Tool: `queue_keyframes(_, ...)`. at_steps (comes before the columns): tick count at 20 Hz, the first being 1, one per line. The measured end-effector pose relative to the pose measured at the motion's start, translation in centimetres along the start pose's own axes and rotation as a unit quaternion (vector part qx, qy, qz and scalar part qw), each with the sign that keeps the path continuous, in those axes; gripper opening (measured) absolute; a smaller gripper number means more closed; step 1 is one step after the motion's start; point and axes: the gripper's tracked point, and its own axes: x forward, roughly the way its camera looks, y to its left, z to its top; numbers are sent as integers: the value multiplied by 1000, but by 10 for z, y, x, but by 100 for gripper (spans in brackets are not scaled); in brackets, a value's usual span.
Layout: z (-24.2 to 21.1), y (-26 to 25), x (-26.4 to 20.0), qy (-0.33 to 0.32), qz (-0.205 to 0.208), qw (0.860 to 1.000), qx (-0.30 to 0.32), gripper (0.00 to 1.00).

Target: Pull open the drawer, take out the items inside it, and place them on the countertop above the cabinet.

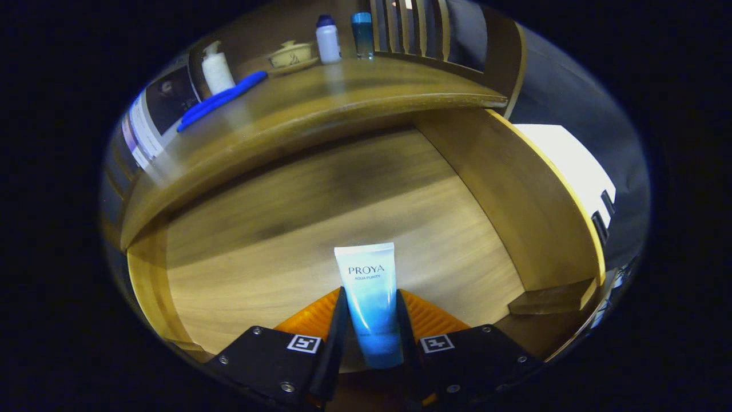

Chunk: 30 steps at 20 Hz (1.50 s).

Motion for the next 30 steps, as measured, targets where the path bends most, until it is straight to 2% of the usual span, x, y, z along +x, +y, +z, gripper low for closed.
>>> queue_keyframes(9,18,25,-27,-95,35,994,-30,49)
queue_keyframes(14,36,35,-53,-171,45,982,-64,49)
queue_keyframes(20,70,45,-90,-259,53,961,-84,49)
queue_keyframes(30,144,79,-105,-280,92,952,-77,49)
